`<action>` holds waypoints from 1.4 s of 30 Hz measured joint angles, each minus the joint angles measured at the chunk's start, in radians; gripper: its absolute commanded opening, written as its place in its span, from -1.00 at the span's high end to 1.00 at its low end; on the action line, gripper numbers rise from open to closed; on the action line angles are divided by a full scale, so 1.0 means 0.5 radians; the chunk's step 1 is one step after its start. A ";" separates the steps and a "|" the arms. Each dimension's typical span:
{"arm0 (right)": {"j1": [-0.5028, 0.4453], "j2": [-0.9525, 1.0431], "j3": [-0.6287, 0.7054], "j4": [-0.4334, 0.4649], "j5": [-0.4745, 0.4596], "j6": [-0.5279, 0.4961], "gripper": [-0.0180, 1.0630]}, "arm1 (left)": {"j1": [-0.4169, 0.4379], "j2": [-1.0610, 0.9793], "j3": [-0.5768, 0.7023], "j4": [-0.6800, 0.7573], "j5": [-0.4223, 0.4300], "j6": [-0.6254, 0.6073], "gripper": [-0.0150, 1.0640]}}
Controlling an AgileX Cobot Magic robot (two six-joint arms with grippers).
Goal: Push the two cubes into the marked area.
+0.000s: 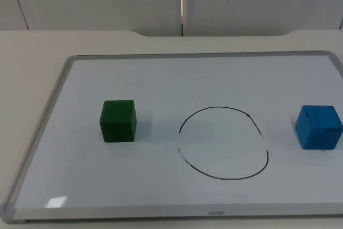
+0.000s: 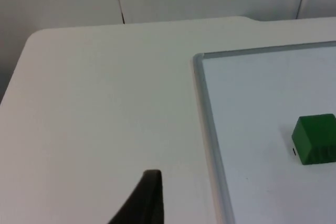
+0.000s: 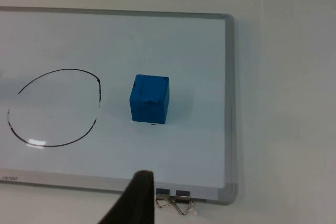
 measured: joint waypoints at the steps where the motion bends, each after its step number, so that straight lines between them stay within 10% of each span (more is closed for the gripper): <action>1: 0.000 0.000 0.000 0.000 0.000 0.000 -0.98 | 0.000 0.030 0.000 0.000 -0.037 0.008 -0.74; 10: 0.000 0.000 0.000 0.000 0.000 0.000 -0.98 | 0.000 0.211 -0.092 -0.057 -0.185 0.021 -0.17; 21: 0.000 0.000 0.000 0.000 0.000 0.000 -0.98 | 0.000 0.248 -0.095 -0.231 -0.406 0.148 0.98; 42: 0.000 0.000 0.000 0.000 -0.003 0.000 -0.98 | 0.000 0.737 -0.096 -1.431 -0.444 1.240 0.98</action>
